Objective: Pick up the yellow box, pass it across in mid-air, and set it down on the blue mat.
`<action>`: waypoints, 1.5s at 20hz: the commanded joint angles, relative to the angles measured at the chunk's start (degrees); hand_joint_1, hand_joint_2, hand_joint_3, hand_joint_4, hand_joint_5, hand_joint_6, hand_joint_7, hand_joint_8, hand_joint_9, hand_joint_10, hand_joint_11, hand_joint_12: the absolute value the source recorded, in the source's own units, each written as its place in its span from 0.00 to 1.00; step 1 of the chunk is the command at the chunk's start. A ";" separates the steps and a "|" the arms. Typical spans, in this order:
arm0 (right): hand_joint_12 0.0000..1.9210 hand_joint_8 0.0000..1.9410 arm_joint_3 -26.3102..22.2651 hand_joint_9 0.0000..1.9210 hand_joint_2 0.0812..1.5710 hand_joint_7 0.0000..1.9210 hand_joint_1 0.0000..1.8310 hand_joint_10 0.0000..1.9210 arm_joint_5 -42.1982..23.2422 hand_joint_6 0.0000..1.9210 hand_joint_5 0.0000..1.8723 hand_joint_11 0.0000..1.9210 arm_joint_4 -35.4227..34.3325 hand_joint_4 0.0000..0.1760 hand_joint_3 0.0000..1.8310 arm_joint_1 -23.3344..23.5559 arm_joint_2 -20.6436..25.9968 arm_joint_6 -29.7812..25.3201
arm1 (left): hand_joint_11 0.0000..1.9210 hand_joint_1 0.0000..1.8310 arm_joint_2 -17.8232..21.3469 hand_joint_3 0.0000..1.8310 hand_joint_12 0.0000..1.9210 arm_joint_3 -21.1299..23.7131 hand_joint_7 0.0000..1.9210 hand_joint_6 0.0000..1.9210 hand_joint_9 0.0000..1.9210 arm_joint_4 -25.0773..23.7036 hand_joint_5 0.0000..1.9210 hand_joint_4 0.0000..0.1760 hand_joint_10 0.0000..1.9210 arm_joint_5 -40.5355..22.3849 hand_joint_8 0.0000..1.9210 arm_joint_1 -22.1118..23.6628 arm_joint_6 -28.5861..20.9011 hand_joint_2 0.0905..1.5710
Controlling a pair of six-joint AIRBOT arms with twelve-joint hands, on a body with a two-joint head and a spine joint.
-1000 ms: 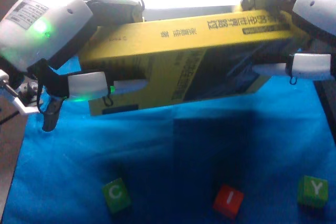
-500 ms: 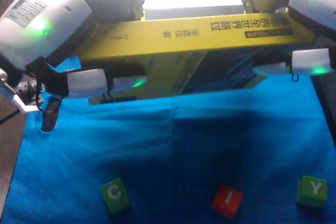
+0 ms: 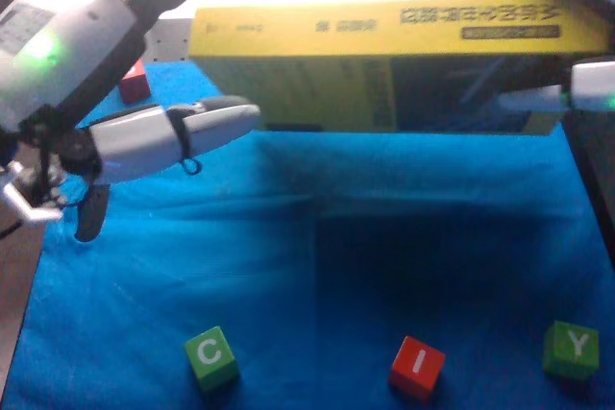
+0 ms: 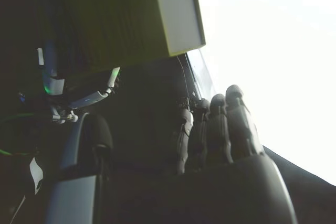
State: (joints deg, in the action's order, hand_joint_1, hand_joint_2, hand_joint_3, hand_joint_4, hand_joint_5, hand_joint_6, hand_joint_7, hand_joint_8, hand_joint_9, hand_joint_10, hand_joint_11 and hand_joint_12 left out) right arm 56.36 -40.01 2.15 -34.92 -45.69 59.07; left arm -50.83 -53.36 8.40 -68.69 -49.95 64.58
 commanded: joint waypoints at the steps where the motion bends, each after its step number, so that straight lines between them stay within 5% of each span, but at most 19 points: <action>1: 1.00 1.00 -0.57 0.79 0.76 0.73 0.76 1.00 -7.82 1.00 0.63 0.83 -0.80 0.00 0.00 1.12 1.00 -0.09 | 0.00 0.35 1.04 0.00 0.00 0.19 0.00 0.00 0.00 1.63 0.00 0.66 0.00 -9.04 0.00 -0.45 -0.22 0.71; 2: 1.00 1.00 -1.66 0.82 0.74 0.75 0.82 1.00 -7.84 1.00 0.65 0.86 -0.81 0.00 0.00 1.12 1.33 -0.09 | 0.00 0.33 1.91 0.00 0.00 0.64 0.00 0.00 0.00 3.14 0.00 0.74 0.00 -10.40 0.00 -1.76 -0.20 0.71; 5: 1.00 1.00 -4.72 0.79 0.74 0.73 0.84 1.00 -7.90 1.00 0.63 0.84 -0.85 0.00 0.00 0.67 5.08 -0.09 | 0.00 0.32 3.96 0.00 0.00 1.91 0.00 0.00 0.00 7.23 0.00 0.63 0.00 -14.81 0.00 -5.40 0.34 0.72; 8: 1.00 1.00 -6.97 0.75 0.72 0.69 0.88 1.00 -9.80 1.00 0.61 0.78 -2.97 0.00 0.00 -2.89 7.73 -0.10 | 0.00 0.32 5.41 0.00 0.00 3.17 0.00 0.00 0.00 11.71 0.00 0.95 0.00 -20.00 0.00 -9.95 0.44 0.72; 11: 1.00 1.00 -7.51 0.78 0.72 0.71 0.88 1.00 -11.72 1.00 0.62 0.81 -6.57 0.00 0.00 -7.77 8.49 -0.09 | 0.00 0.27 5.89 0.00 0.00 3.55 0.00 0.00 0.00 13.84 0.00 0.93 0.00 -21.75 0.00 -11.62 0.44 0.71; 13: 1.00 1.00 -7.51 0.76 0.73 0.70 0.86 1.00 -14.81 1.00 0.62 0.79 -11.03 0.00 0.00 -13.42 8.54 -0.09 | 0.00 0.26 5.92 0.00 0.00 3.73 0.00 0.00 0.00 14.86 0.00 0.81 0.00 -22.44 0.00 -12.47 0.43 0.71; 14: 1.00 1.00 -7.51 0.74 0.74 0.69 0.84 1.00 -16.38 1.00 0.61 0.78 -13.44 0.00 0.00 -16.48 8.55 -0.10 | 0.00 0.26 5.91 0.00 0.00 3.76 0.00 0.00 0.00 15.02 0.00 0.90 0.00 -22.44 0.00 -12.57 0.43 0.70; 16: 1.00 1.00 -7.42 0.75 0.73 0.69 0.85 1.00 -17.67 1.00 0.60 0.79 -17.20 0.00 0.00 -20.34 8.56 -0.10 | 0.00 0.26 5.91 0.00 0.00 3.76 0.00 0.00 0.00 15.17 0.00 0.84 0.00 -22.32 0.00 -12.57 0.43 0.72; 18: 1.00 1.00 -7.19 0.75 0.71 0.70 0.86 1.00 -17.67 1.00 0.61 0.79 -18.92 0.00 0.00 -22.01 8.56 -0.11 | 0.00 0.25 5.91 0.00 0.00 3.83 0.00 0.00 0.00 15.38 0.00 0.91 0.00 -22.37 0.00 -12.82 0.43 0.71; 19: 1.00 1.00 -7.20 0.72 0.73 0.66 0.80 1.00 -17.66 1.00 0.57 0.77 -19.43 0.00 0.00 -22.55 8.56 -0.11 | 0.00 0.25 5.91 0.00 0.00 3.91 0.00 0.00 0.00 15.52 0.00 0.83 0.00 -22.44 0.00 -13.02 0.43 0.71; 20: 1.00 1.00 -7.18 0.57 0.78 0.50 0.62 1.00 -17.66 0.86 0.39 0.64 -19.52 0.00 0.04 -22.61 8.56 -0.12 | 0.00 0.25 5.91 0.00 0.00 3.94 0.00 0.00 0.00 15.68 0.00 0.82 0.00 -22.62 0.00 -13.17 0.43 0.71; 21: 1.00 1.00 -7.16 0.57 0.78 0.50 0.62 1.00 -17.66 0.86 0.39 0.64 -19.52 0.00 0.04 -22.61 8.56 -0.12 | 0.00 0.25 5.91 0.00 0.00 3.94 0.00 0.00 0.00 15.74 0.00 0.82 0.00 -22.70 0.00 -13.22 0.43 0.71; 22: 0.95 0.55 -7.06 0.24 0.77 0.21 0.42 0.74 -17.66 0.53 0.11 0.24 -19.52 0.00 0.00 -22.61 8.55 -0.12 | 0.00 0.26 5.91 0.00 0.00 3.95 0.00 0.00 0.00 15.79 0.00 0.92 0.00 -22.83 0.00 -13.28 0.43 0.71; 23: 0.95 0.55 -7.06 0.24 0.77 0.21 0.42 0.74 -17.66 0.53 0.11 0.24 -19.52 0.00 0.00 -22.61 8.55 -0.12 | 0.00 0.26 5.91 0.00 0.00 3.95 0.00 0.00 0.00 15.79 0.00 0.92 0.00 -22.83 0.00 -13.28 0.43 0.71; 25: 0.86 0.12 -6.86 0.12 0.75 0.10 0.27 0.44 -17.67 0.07 0.03 0.04 -19.52 0.06 0.00 -22.60 8.55 -0.12 | 0.00 0.26 5.86 0.00 0.00 3.96 0.00 0.00 0.00 15.85 0.00 0.93 0.00 -22.90 0.00 -13.29 0.43 0.71; 26: 0.71 0.02 -6.81 0.04 0.74 0.02 0.24 0.25 -17.67 0.01 0.01 0.01 -19.52 0.10 0.00 -22.60 8.55 -0.12 | 0.00 0.28 5.84 0.01 0.00 3.99 0.00 0.00 0.00 15.94 0.00 0.80 0.00 -22.94 0.00 -13.33 0.43 0.73; 28: 0.49 0.00 -6.68 0.01 0.72 0.00 0.21 0.04 -17.68 0.00 0.00 0.00 -19.52 0.33 0.00 -22.59 8.55 -0.12 | 0.00 0.28 5.81 0.01 0.00 4.03 0.00 0.00 0.00 16.04 0.00 0.85 0.00 -22.95 0.00 -13.43 0.43 0.74; 29: 0.13 0.00 -6.60 0.00 0.69 0.00 0.24 0.00 -17.69 0.00 0.00 0.00 -19.52 0.77 0.00 -22.59 8.55 -0.12 | 0.00 0.28 5.79 0.01 0.00 4.04 0.00 0.00 0.00 16.07 0.00 0.87 0.00 -22.96 0.00 -13.45 0.43 0.74; 30: 0.02 0.00 -6.48 0.00 0.68 0.00 0.22 0.00 -17.70 0.00 0.00 0.00 -19.52 0.85 0.00 -22.59 8.55 -0.12 | 0.00 0.28 5.78 0.01 0.00 4.04 0.00 0.00 0.00 16.07 0.00 0.89 0.00 -22.99 0.00 -13.46 0.43 0.74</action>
State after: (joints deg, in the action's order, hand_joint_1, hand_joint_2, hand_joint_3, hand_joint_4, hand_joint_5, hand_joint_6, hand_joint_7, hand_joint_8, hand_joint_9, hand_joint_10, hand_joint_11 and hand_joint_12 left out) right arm 49.52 -51.35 -17.15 -58.04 -37.32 58.81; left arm -45.30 -49.32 25.28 -84.36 -63.81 65.12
